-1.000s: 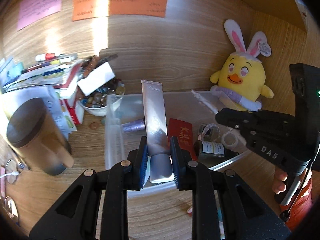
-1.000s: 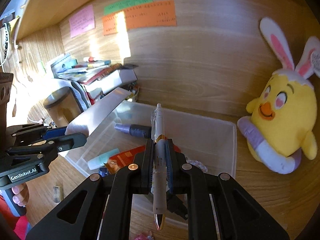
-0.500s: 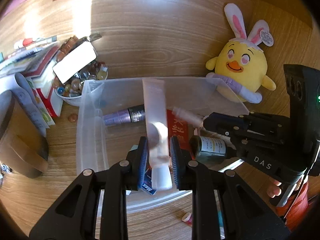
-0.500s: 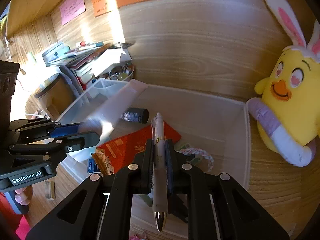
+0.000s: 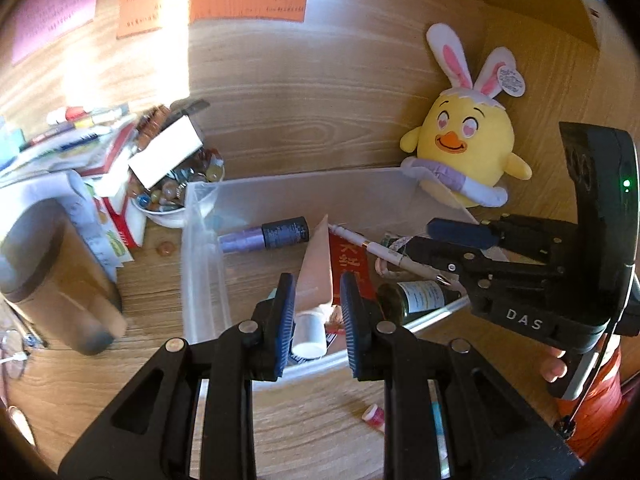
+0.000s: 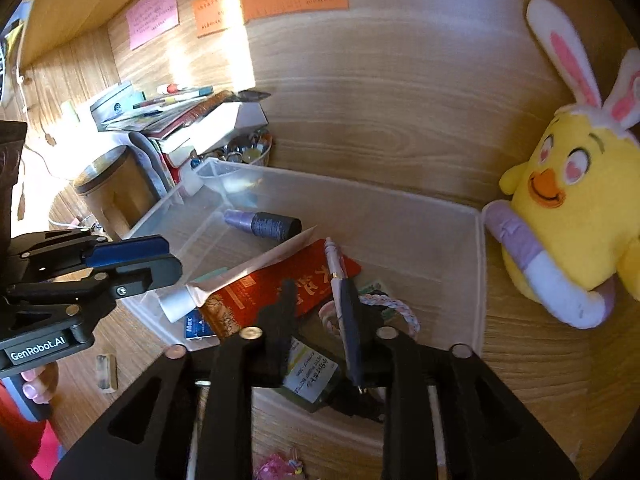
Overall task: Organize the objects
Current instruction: 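Open the left tool dropping the white tube while the right tool releases the pen, then move both open tools back toward the eraser and ointment tube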
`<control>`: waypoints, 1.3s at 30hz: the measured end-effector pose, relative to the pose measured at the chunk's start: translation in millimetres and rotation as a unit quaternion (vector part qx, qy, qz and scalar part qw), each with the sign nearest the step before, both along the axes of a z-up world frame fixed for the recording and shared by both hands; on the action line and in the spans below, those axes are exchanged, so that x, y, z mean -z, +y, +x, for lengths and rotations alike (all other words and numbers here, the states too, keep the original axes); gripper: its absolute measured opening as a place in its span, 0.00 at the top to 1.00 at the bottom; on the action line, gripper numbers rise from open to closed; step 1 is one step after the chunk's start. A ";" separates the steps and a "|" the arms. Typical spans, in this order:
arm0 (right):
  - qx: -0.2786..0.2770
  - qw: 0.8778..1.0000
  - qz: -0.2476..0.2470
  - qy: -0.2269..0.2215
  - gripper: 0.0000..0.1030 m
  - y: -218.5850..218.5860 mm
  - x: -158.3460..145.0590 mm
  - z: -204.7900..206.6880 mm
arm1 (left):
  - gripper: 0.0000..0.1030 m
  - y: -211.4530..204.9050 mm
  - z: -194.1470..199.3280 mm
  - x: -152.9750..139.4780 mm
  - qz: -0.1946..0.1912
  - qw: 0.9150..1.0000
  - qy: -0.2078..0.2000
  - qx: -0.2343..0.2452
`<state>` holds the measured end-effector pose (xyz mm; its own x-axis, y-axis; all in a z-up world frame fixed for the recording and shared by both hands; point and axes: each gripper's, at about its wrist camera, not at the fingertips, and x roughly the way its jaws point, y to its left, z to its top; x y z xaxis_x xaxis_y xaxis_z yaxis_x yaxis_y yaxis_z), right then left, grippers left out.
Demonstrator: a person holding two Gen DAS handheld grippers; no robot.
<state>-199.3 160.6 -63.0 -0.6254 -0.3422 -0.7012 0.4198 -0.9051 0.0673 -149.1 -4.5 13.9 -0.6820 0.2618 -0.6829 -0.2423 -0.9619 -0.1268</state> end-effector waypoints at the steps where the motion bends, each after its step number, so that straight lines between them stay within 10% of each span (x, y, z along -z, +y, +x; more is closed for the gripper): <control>1: 0.000 1.000 0.003 0.008 0.71 0.0 -2.9 4.6 | 0.79 -0.4 3.8 -2.0 -0.004 1.000 0.004 0.000; 18: 0.026 0.998 0.014 0.054 0.27 9.8 -21.7 63.1 | 0.26 -13.4 54.0 -7.4 -0.024 0.998 0.043 -0.035; 39: 0.074 0.997 0.015 -0.007 0.21 40.1 27.5 108.8 | 0.15 -49.3 102.6 58.2 -0.052 0.996 -0.044 -0.054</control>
<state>-90.5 200.8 -90.5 -0.6581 -0.2253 -0.7185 0.2809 -0.9588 0.0434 -46.5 -53.8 -44.2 -0.6381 0.1146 -0.7614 -0.1283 -0.9909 -0.0416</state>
